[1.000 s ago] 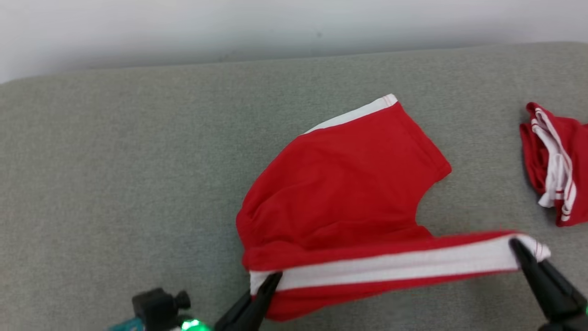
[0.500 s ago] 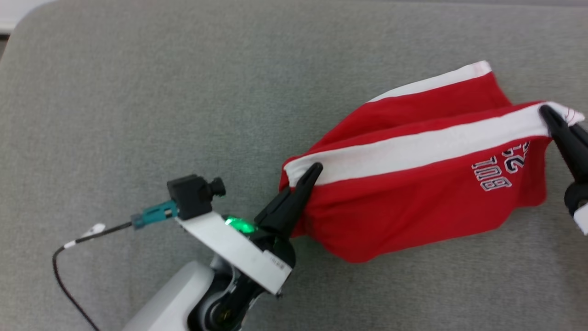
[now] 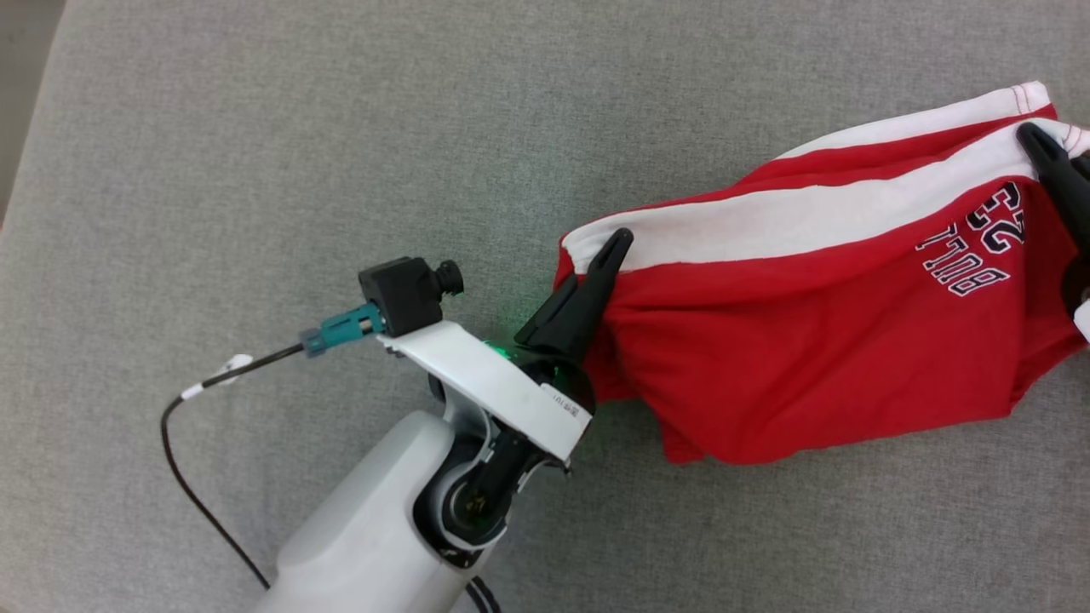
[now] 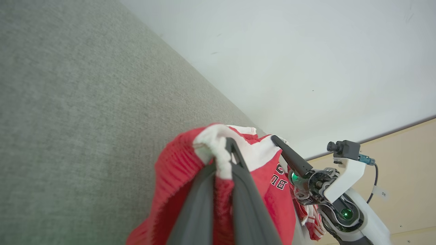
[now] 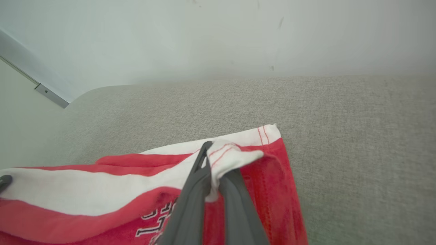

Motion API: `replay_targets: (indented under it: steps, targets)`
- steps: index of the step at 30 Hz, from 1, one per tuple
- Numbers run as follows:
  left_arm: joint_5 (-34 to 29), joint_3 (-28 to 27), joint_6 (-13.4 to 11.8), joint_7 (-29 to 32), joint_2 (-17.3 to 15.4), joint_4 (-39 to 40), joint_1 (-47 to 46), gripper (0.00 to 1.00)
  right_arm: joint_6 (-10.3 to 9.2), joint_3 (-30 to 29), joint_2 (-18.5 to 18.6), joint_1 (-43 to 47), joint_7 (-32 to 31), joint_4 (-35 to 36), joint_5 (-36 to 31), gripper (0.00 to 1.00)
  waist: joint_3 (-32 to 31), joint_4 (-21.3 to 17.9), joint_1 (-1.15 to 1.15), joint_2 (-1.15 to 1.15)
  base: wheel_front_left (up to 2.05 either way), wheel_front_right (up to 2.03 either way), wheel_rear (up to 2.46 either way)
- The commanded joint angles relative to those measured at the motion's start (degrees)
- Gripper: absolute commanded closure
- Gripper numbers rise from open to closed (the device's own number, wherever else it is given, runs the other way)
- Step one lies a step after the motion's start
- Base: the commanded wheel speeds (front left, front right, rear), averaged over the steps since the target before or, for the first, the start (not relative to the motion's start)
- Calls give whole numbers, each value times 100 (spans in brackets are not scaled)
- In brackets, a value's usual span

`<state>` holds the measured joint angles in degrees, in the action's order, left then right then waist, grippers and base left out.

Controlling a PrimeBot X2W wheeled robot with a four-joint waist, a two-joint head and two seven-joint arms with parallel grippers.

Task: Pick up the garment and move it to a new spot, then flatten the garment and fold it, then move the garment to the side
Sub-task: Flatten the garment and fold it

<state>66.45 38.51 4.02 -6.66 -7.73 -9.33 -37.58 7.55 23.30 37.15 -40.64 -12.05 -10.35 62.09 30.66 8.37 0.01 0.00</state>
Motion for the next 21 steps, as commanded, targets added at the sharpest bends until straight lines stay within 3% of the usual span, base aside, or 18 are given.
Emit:
replay_targets:
  steps: [1,3,4,5,6,7,8,21]
  targets:
    - [65,14,25,-13,19,-145,-28,100,-16,22,-4,-101,15,-24,-54,100,14,4,-1,0,0,0,0]
    - [66,23,44,-29,60,-256,-75,98,-16,80,5,-172,50,-72,-75,99,30,10,-1,0,0,0,0]
    - [52,33,30,-23,68,-325,-95,85,-16,110,11,-195,46,-95,-93,92,31,11,-1,0,0,0,0]
    - [-1,47,10,-30,74,-374,-119,73,-16,130,26,-229,97,-111,-140,78,33,13,-1,0,0,0,0]
    - [-33,44,-14,-71,77,-421,-124,56,-16,147,32,-264,150,-131,-176,55,36,14,-1,0,0,0,0]
    - [-48,41,-62,-77,84,-489,-112,17,-16,172,24,-275,181,-161,-189,0,36,15,-1,0,0,0,0]
    - [-84,57,-81,-83,81,-540,-118,0,-16,191,15,-279,217,-185,-191,0,31,15,-1,0,0,0,0]
    - [-711,121,-631,-486,-324,-659,246,0,-16,260,295,-80,514,-351,-141,0,-168,-39,-1,0,0,0,0]
